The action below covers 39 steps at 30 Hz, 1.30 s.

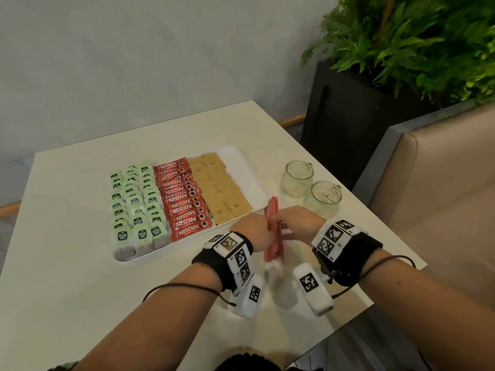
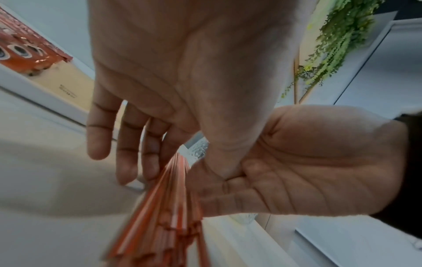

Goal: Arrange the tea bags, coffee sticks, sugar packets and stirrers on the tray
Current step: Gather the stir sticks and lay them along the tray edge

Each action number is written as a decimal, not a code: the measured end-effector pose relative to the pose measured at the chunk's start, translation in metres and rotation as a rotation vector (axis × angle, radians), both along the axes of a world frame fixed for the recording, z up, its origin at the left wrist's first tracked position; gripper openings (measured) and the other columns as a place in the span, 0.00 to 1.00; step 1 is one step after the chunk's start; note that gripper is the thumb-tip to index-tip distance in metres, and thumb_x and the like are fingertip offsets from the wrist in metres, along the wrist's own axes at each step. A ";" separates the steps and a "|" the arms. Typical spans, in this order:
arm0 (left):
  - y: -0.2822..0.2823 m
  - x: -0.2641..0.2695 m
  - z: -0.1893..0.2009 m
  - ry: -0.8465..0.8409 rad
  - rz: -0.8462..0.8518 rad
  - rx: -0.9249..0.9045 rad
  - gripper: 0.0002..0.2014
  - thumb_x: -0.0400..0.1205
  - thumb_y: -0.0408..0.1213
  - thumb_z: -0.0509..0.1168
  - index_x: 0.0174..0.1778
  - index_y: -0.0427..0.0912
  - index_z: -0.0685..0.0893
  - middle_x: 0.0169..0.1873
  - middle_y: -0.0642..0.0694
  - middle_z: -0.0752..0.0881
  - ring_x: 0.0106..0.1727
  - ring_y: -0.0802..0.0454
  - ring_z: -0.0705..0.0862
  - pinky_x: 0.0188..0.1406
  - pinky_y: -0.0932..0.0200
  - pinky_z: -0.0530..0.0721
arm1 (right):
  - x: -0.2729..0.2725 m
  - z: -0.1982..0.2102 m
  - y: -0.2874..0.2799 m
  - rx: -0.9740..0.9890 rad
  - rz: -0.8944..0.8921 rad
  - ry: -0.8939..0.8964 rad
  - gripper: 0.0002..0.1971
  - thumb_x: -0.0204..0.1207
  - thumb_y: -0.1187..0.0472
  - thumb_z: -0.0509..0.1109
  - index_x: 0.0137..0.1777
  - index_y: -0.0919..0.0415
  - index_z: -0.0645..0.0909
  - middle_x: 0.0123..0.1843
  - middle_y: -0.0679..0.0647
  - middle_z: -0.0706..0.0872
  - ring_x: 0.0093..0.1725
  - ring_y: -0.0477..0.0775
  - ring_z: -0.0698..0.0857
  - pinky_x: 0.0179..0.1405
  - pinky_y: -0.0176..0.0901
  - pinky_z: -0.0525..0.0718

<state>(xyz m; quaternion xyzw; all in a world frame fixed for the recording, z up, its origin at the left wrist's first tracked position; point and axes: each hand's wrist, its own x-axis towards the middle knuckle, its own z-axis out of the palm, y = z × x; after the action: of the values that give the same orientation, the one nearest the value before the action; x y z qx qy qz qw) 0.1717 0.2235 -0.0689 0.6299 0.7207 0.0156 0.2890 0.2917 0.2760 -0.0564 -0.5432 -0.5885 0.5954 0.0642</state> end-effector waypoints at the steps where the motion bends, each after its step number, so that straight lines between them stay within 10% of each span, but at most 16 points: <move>1: 0.001 0.002 0.000 0.003 -0.002 0.000 0.16 0.82 0.45 0.62 0.31 0.43 0.76 0.35 0.43 0.83 0.37 0.46 0.82 0.33 0.56 0.78 | 0.001 0.001 -0.002 -0.047 -0.054 0.051 0.08 0.81 0.65 0.64 0.40 0.60 0.78 0.42 0.57 0.82 0.41 0.53 0.83 0.47 0.50 0.87; 8: 0.002 0.016 -0.012 0.282 0.072 0.060 0.35 0.76 0.55 0.72 0.71 0.38 0.70 0.64 0.40 0.78 0.64 0.41 0.81 0.56 0.49 0.81 | 0.017 0.006 -0.002 -0.158 -0.054 0.082 0.14 0.81 0.63 0.64 0.57 0.73 0.84 0.51 0.63 0.89 0.50 0.60 0.87 0.58 0.53 0.84; 17: -0.018 -0.003 -0.014 0.355 -0.090 0.149 0.15 0.86 0.42 0.58 0.69 0.47 0.76 0.61 0.41 0.80 0.62 0.39 0.81 0.50 0.49 0.77 | 0.035 -0.012 -0.005 0.591 0.194 -0.251 0.16 0.70 0.53 0.79 0.57 0.50 0.84 0.49 0.49 0.80 0.45 0.46 0.79 0.45 0.37 0.77; 22: -0.029 -0.008 -0.014 0.358 -0.115 0.166 0.15 0.85 0.42 0.61 0.68 0.49 0.77 0.60 0.43 0.79 0.62 0.41 0.80 0.54 0.47 0.79 | 0.025 -0.026 -0.012 0.612 0.417 -0.389 0.32 0.58 0.42 0.84 0.65 0.41 0.82 0.58 0.47 0.76 0.58 0.46 0.71 0.66 0.48 0.74; 30: -0.037 -0.009 -0.021 0.432 -0.083 0.146 0.12 0.86 0.39 0.59 0.64 0.43 0.78 0.58 0.42 0.81 0.59 0.41 0.82 0.48 0.50 0.77 | 0.014 -0.032 -0.013 0.583 0.425 -0.315 0.12 0.64 0.52 0.83 0.48 0.43 0.90 0.40 0.41 0.87 0.40 0.40 0.84 0.37 0.31 0.76; 39: -0.042 -0.020 -0.010 0.450 -0.088 0.174 0.10 0.86 0.37 0.59 0.58 0.44 0.84 0.53 0.45 0.85 0.56 0.43 0.85 0.43 0.53 0.75 | 0.007 -0.026 -0.010 0.569 0.451 -0.296 0.07 0.70 0.52 0.80 0.47 0.44 0.91 0.38 0.40 0.87 0.41 0.44 0.85 0.44 0.38 0.83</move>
<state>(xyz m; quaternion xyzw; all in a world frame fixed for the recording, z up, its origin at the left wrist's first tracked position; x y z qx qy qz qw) 0.1513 0.1819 -0.0786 0.6710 0.7346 -0.0758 0.0663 0.2987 0.2657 -0.0828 -0.4406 -0.8376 0.3230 -0.0058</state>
